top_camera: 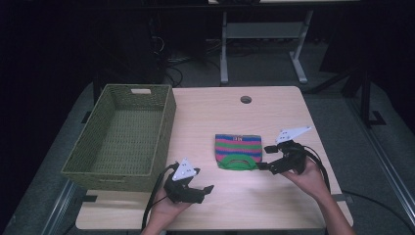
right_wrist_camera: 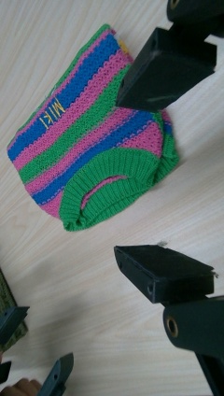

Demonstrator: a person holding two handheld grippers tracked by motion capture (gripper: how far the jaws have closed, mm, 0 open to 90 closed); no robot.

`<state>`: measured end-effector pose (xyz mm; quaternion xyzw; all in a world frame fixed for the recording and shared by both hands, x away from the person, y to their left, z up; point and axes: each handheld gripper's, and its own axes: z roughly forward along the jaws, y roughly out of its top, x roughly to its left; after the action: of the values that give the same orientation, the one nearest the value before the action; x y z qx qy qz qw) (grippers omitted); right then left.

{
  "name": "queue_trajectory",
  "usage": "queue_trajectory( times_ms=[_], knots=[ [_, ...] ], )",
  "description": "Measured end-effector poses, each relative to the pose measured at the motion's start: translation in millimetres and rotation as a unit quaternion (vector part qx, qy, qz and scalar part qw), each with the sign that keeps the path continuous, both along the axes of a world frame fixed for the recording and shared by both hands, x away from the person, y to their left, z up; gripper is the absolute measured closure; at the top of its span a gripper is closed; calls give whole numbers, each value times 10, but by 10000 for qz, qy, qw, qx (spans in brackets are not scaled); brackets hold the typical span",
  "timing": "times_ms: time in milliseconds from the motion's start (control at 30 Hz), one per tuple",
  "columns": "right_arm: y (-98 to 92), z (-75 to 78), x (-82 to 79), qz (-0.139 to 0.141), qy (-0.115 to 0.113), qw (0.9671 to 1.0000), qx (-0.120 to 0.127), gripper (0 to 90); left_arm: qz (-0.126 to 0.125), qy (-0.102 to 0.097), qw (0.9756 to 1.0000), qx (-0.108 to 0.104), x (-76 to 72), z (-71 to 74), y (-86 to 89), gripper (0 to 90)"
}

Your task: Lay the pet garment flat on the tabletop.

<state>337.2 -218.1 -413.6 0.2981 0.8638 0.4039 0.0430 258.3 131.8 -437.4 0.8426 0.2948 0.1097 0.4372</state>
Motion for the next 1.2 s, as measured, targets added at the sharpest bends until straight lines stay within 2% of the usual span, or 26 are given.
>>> queue_trajectory(
  times_ms=[100, 367, 533, 567, 633, 800, 900, 1200],
  knots=[
    [48, -15, 51, -18, -2, 10000, -51, 237, 35, 15, 10000, -38, 6, 1, 9, 240],
    [133, -88, 205, -58, 60, 10000, -8, 330, 40, -16, 10000, -10, 2, 6, 11, 232],
    [201, -161, 274, -47, 194, 9998, 35, 450, 74, 22, 10000, -59, 4, 5, 11, 228],
    [233, -179, 311, -58, 234, 9997, -37, 514, 62, 9, 10000, -34, 3, 3, 12, 229],
    [251, -184, 326, -70, 265, 9996, -108, 529, 66, 34, 10000, -38, 6, 1, 9, 229],
    [318, -225, 397, -114, 290, 9992, -250, 648, 57, 11, 10000, -34, 11, 8, 13, 229],
    [346, -285, 435, -96, 349, 9991, -221, 730, 89, 35, 9999, -42, 30, -1, 42, 230],
    [411, -376, 488, -239, 333, 9983, -426, 749, 131, 0, 9999, -46, 29, 10, 62, 231]
  ],
)
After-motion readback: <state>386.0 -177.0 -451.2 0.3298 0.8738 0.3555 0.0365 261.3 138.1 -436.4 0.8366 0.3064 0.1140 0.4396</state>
